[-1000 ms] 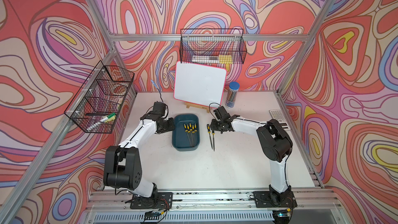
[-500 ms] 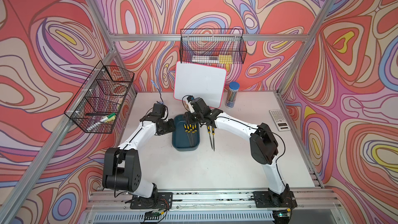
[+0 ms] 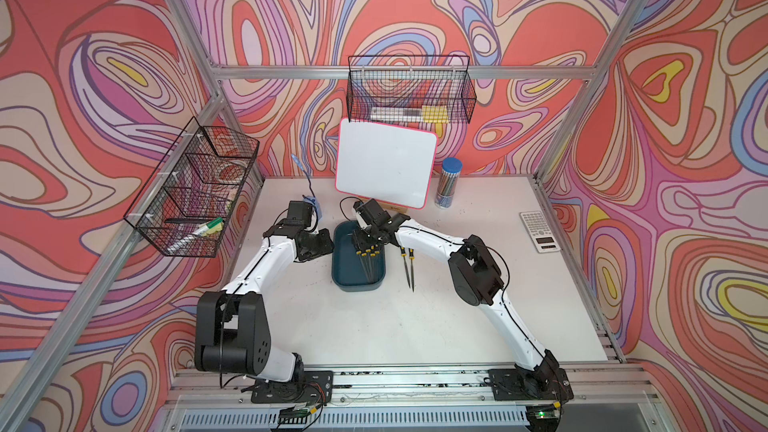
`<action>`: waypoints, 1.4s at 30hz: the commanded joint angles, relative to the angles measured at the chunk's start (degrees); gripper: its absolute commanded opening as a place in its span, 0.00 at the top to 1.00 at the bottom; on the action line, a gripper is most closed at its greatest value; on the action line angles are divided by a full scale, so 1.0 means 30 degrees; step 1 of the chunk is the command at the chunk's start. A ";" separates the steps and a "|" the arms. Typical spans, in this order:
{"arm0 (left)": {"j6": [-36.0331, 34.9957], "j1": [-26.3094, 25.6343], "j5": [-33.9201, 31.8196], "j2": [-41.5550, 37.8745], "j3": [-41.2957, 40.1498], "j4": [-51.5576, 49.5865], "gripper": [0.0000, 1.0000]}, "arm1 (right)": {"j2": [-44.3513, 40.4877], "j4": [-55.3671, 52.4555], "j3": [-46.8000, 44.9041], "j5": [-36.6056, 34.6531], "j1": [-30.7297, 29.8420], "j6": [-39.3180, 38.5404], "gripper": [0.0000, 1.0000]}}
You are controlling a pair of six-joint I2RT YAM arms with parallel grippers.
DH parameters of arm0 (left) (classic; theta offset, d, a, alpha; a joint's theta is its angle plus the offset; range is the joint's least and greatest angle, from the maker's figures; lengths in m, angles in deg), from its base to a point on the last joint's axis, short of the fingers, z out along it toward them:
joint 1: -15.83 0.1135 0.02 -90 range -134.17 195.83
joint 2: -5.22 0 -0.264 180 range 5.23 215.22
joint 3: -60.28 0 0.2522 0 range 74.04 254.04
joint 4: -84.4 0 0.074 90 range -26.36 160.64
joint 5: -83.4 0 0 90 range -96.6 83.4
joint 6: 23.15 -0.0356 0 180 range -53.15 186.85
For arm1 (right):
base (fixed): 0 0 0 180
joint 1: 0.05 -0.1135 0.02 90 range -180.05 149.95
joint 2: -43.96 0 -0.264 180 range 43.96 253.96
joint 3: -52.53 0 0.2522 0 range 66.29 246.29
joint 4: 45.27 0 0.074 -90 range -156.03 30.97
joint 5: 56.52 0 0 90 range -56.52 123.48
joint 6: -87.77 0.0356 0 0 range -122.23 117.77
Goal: Take the file tool out of the storage box
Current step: Pick up the file tool from the storage box.
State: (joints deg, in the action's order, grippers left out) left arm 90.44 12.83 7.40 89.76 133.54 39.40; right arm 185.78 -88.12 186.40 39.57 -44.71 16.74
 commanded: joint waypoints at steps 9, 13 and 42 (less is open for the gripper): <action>-0.0508 0.0110 -0.0100 -0.0247 -0.0264 -0.0483 0.57 | -0.0035 0.0586 -0.0060 -0.0020 -0.0317 -0.0445 0.62; -0.0570 0.0104 -0.0131 -0.0229 -0.0287 -0.0535 0.57 | 0.0443 0.0255 0.0584 0.0146 -0.0357 -0.0461 0.62; -0.1132 0.0094 -0.0558 -0.0163 0.0489 -0.1357 0.57 | 0.2009 -0.0754 0.1551 -0.0287 -0.0697 0.0241 0.83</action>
State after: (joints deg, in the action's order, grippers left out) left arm 88.67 12.83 6.70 89.76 133.61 38.11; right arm 190.04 -89.47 190.58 39.13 -46.35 16.15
